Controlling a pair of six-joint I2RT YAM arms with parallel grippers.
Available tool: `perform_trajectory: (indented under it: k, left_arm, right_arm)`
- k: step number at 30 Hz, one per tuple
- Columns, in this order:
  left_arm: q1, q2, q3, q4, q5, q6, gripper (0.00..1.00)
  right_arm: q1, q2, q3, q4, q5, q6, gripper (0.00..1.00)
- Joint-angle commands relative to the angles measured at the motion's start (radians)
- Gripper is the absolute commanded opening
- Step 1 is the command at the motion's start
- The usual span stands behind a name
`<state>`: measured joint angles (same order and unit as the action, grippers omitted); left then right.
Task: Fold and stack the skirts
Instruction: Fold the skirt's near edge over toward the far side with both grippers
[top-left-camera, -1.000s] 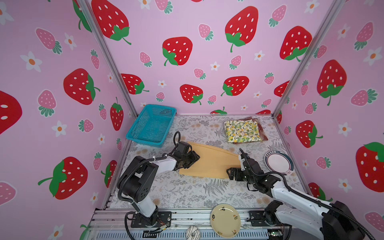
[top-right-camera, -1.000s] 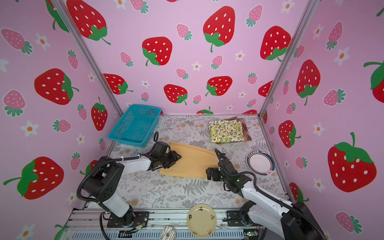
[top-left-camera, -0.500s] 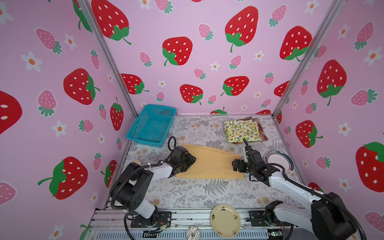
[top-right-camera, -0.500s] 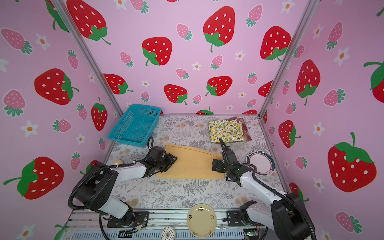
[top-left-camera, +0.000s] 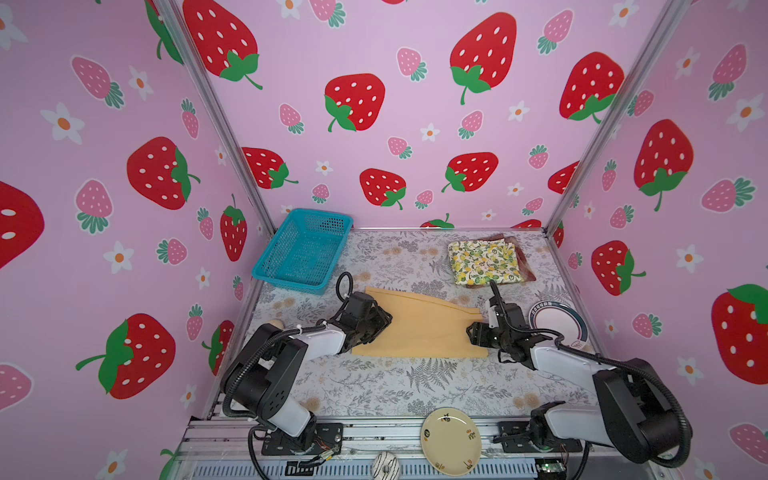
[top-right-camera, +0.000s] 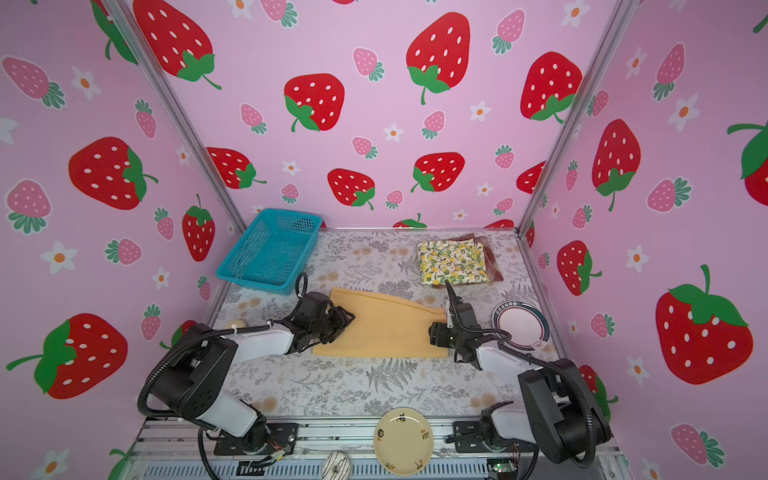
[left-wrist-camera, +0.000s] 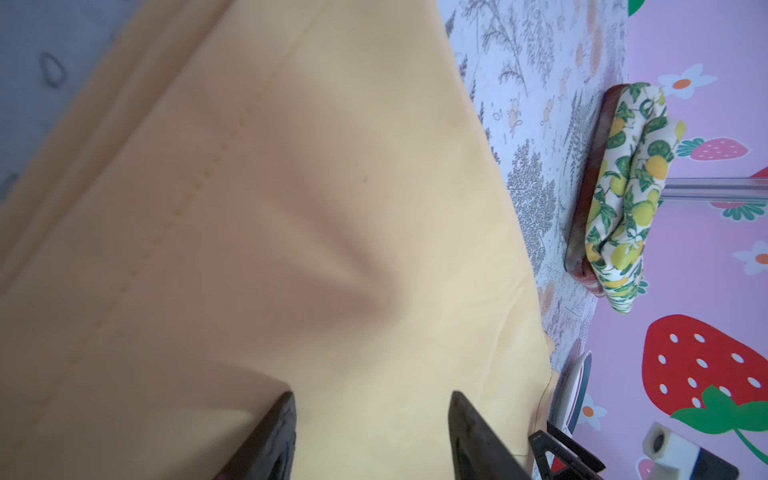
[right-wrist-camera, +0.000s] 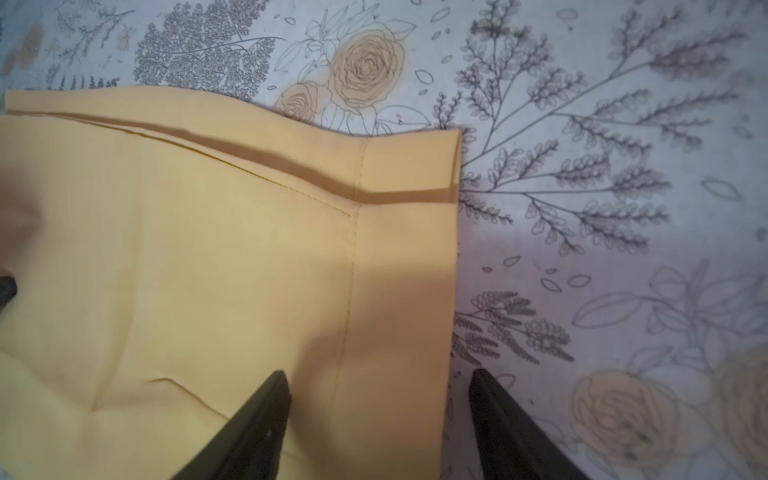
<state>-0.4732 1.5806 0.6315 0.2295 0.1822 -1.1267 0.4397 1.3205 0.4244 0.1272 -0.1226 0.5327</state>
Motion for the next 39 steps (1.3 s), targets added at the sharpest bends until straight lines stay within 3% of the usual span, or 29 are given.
perform_trajectory:
  k: [1, 6, 10, 13, 17, 25, 32, 39]
  left_arm:
    - [0.004, 0.05, 0.003, -0.119, -0.052, 0.002, 0.6]
    - [0.004, 0.062, 0.013, -0.119, -0.052, 0.005, 0.6]
    - [0.004, 0.072, 0.013, -0.114, -0.052, 0.003, 0.6]
    - [0.004, 0.079, 0.014, -0.108, -0.025, 0.002, 0.6]
    - [0.003, 0.067, 0.019, -0.109, -0.023, 0.004, 0.6]
    - [-0.039, -0.021, 0.089, -0.186, -0.039, 0.058, 0.6]
    - [-0.15, -0.08, 0.186, -0.204, -0.062, 0.111, 0.6]
    - [-0.268, -0.024, 0.245, -0.13, -0.052, 0.109, 0.61]
  right_arm:
    - [0.002, 0.04, -0.023, -0.049, -0.053, 0.019, 0.65]
    - [0.002, 0.037, -0.043, -0.041, -0.039, 0.035, 0.47]
    - [0.002, 0.047, -0.047, -0.028, -0.04, 0.039, 0.37]
    - [-0.001, 0.057, -0.035, -0.027, -0.039, 0.039, 0.16]
    - [-0.002, 0.049, -0.004, -0.041, -0.025, 0.034, 0.01]
    - [-0.006, -0.016, 0.138, -0.207, 0.075, -0.05, 0.0]
    - [-0.008, -0.058, 0.271, -0.356, 0.157, -0.133, 0.0]
    - [-0.009, -0.048, 0.344, -0.435, 0.169, -0.166, 0.0]
